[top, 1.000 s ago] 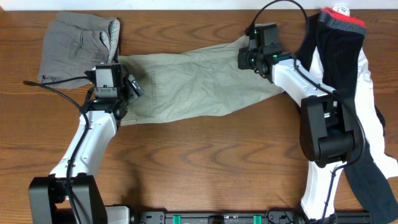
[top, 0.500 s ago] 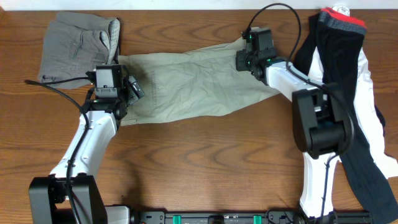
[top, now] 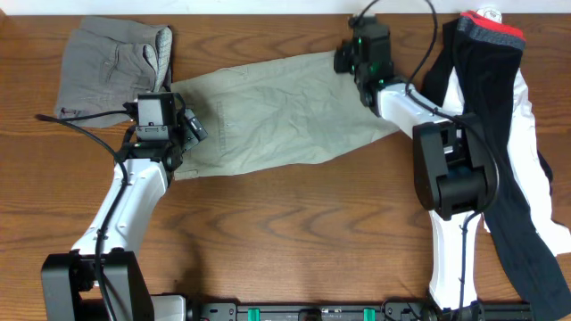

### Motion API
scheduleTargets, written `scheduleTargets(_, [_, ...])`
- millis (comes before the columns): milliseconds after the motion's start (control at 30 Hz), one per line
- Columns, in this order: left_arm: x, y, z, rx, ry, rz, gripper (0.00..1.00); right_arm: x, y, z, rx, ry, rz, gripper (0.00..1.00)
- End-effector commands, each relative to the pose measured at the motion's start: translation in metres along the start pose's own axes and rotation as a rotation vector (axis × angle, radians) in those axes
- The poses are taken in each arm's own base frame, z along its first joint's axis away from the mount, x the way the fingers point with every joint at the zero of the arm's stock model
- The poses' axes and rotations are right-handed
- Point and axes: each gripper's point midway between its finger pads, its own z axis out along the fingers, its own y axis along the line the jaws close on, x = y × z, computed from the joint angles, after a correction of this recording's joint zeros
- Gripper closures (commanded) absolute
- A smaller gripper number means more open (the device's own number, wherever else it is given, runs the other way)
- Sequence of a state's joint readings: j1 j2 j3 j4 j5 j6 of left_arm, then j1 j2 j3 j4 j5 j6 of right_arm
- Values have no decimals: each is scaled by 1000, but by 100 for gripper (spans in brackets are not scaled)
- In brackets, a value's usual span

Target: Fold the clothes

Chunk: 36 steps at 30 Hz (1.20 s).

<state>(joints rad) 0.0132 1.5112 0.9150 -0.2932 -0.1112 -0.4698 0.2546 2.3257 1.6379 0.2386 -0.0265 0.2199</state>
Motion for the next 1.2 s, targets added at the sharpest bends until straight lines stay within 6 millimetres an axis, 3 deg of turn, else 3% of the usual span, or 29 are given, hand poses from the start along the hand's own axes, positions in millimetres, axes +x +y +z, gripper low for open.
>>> scheduleTargets(0, [0,1,0,-4,3,16,1,-27,24,2,-33,-61,5,97])
scheduleTargets(100, [1,1,0,-5,6,18,1,-30,24,1,-30,-61,-1,95])
scheduleTargets(233, [4,1,0,1,21,65,1,-4,30,-3,-65,121,-25,85])
scheduleTargets(267, [7,-2,0,21,36,83,1,4,33,-6,-77,188,-43,76])
scheduleTargets(300, [9,-4,0,36,51,92,1,11,34,-11,-85,245,-57,59])
scheduleTargets(333, [11,-5,-1,50,71,91,1,18,34,-19,-88,320,-78,27])
scheduleTargets(367, [13,-5,-3,59,90,88,1,23,33,-25,-82,374,-88,7])
scheduleTargets(400, [16,-4,-4,72,118,82,1,29,30,-34,-70,441,-93,1])
scheduleTargets(500, [20,-2,-8,117,180,76,1,36,26,-53,-47,552,-82,1])
scheduleTargets(533, [22,0,-9,130,200,68,1,38,24,-58,-38,577,-80,1])
scheduleTargets(567, [23,3,-9,141,216,60,1,41,22,-60,-34,593,-77,10])
scheduleTargets(600, [24,7,-9,143,229,56,1,42,19,-61,-29,602,-73,29])
scheduleTargets(667, [26,17,-8,127,250,53,0,49,9,-61,1,619,-64,79])
scheduleTargets(733, [27,20,-7,126,250,96,1,58,-3,-62,48,638,-44,99])
scheduleTargets(933, [27,27,-5,85,244,123,2,82,-44,-76,176,726,-20,99])
scheduleTargets(1167, [33,29,5,74,272,124,3,96,-79,-96,266,817,0,99])
